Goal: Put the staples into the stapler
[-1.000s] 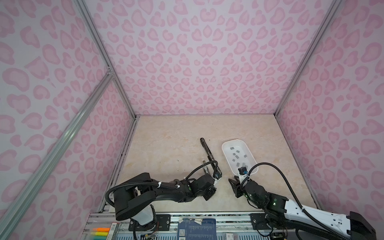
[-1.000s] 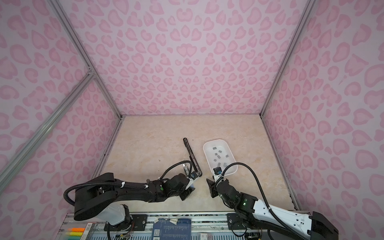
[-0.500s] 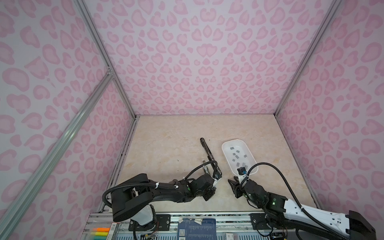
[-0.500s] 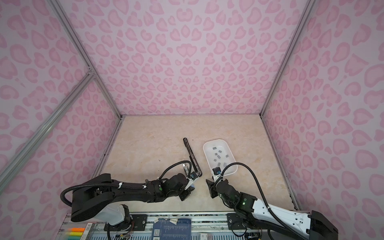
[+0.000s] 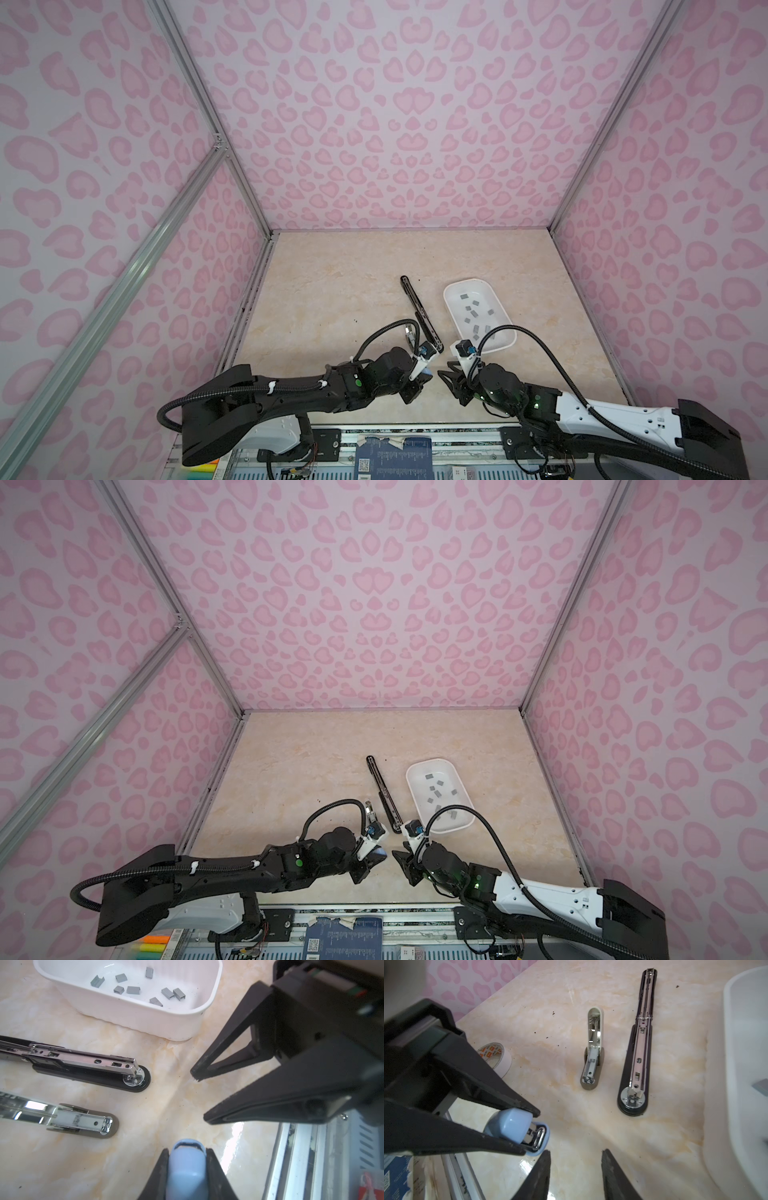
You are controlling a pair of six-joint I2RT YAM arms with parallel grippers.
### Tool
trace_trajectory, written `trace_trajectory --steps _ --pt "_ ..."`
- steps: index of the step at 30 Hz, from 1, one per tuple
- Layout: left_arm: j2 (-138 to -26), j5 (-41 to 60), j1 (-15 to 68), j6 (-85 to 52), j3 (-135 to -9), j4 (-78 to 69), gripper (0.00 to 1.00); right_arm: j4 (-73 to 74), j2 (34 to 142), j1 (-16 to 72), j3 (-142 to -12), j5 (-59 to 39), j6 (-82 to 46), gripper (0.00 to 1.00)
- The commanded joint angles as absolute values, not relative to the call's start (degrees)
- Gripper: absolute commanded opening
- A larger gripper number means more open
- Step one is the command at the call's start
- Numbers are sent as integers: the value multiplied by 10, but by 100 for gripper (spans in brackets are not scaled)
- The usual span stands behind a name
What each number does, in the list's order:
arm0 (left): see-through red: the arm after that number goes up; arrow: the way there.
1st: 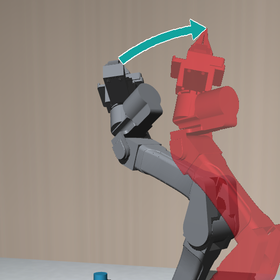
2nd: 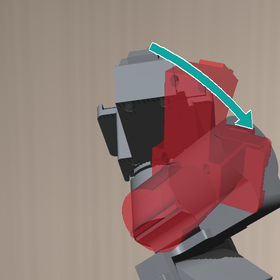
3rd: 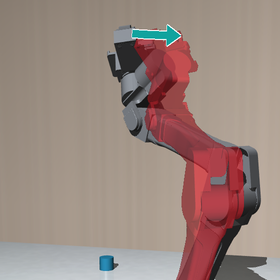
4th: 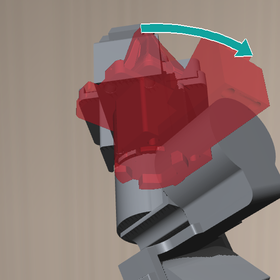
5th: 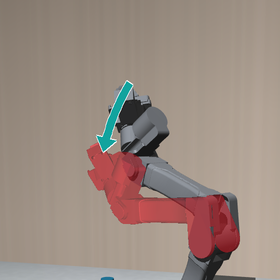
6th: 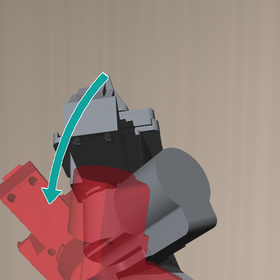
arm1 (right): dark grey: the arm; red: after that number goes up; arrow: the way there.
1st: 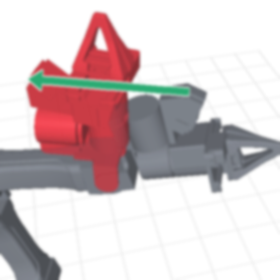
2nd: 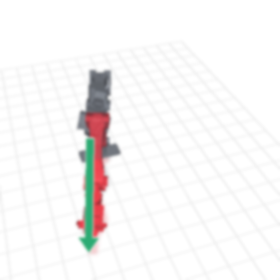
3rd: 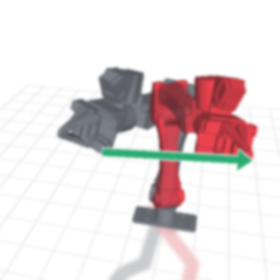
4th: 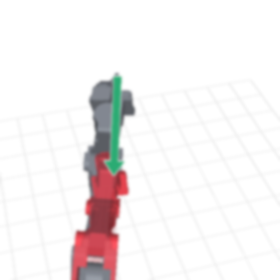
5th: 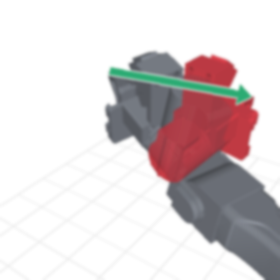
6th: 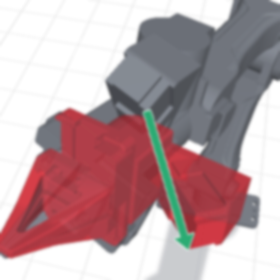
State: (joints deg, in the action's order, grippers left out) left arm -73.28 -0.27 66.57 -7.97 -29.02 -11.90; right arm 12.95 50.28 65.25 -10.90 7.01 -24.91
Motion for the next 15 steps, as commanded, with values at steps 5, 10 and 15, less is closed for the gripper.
trace_trajectory --steps 5,10,15 --pt "-721 9 669 -83 -283 -139 4 170 601 667 -154 59 -245 40" --pt "-711 -12 669 -90 -282 -139 4 185 659 669 -169 59 -249 39" --pt "-666 -39 669 -99 -263 -147 4 203 696 671 -178 53 -246 39"
